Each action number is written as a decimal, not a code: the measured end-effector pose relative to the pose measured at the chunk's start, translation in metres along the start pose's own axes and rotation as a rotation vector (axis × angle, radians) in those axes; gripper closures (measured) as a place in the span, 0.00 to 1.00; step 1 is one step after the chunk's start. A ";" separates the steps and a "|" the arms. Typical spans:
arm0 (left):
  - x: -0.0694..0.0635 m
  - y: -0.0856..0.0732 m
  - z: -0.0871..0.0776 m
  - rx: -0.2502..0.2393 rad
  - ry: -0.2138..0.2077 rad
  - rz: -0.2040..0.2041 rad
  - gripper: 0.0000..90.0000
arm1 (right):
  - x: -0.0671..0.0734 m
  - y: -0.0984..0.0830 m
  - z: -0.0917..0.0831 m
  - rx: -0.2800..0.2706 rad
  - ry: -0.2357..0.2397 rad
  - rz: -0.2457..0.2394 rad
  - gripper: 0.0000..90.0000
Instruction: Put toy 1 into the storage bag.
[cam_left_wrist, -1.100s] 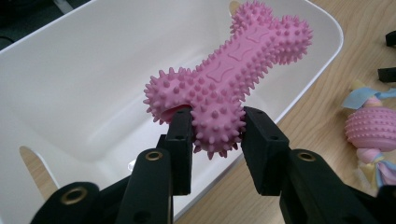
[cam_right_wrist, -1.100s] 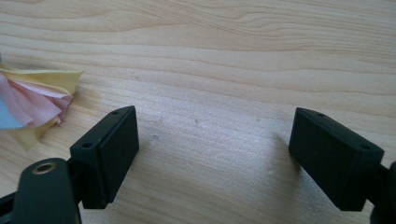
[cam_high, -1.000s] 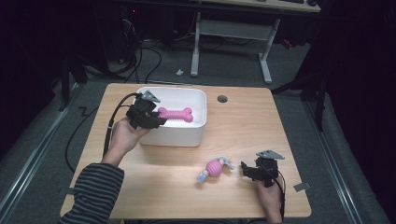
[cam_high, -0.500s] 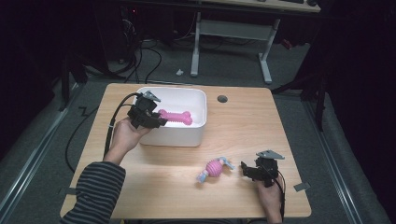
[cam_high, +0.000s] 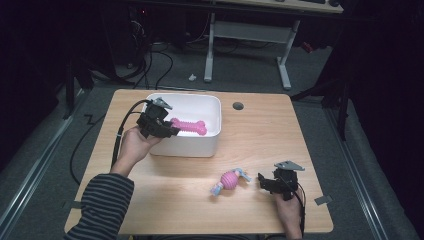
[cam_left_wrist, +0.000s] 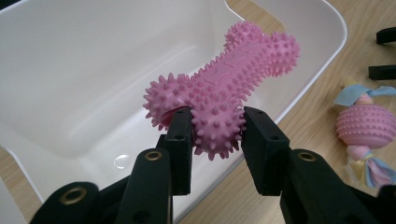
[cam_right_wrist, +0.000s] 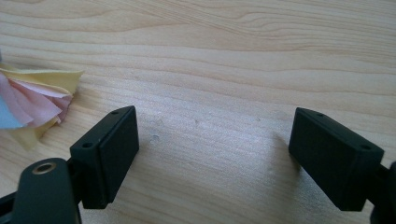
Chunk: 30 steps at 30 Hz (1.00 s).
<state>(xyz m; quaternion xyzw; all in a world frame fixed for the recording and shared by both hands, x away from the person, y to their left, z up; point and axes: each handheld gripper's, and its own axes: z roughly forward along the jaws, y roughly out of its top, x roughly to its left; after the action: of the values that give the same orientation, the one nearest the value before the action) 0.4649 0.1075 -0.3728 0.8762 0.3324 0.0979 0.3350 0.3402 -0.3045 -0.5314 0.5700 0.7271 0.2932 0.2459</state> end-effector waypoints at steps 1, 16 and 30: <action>0.000 0.000 0.001 0.003 -0.005 -0.006 0.72 | 0.000 0.000 0.000 0.000 0.000 0.000 0.18; 0.001 -0.001 -0.008 -0.066 0.006 -0.051 0.56 | 0.000 0.000 0.000 0.001 0.001 0.000 0.18; -0.004 -0.013 -0.027 -0.126 0.087 -0.050 0.48 | 0.000 0.000 0.000 0.001 0.002 0.000 0.18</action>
<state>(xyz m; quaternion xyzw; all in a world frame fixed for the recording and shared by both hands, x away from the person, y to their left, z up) 0.4442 0.1262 -0.3607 0.8397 0.3615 0.1483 0.3771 0.3401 -0.3043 -0.5314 0.5696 0.7276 0.2936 0.2450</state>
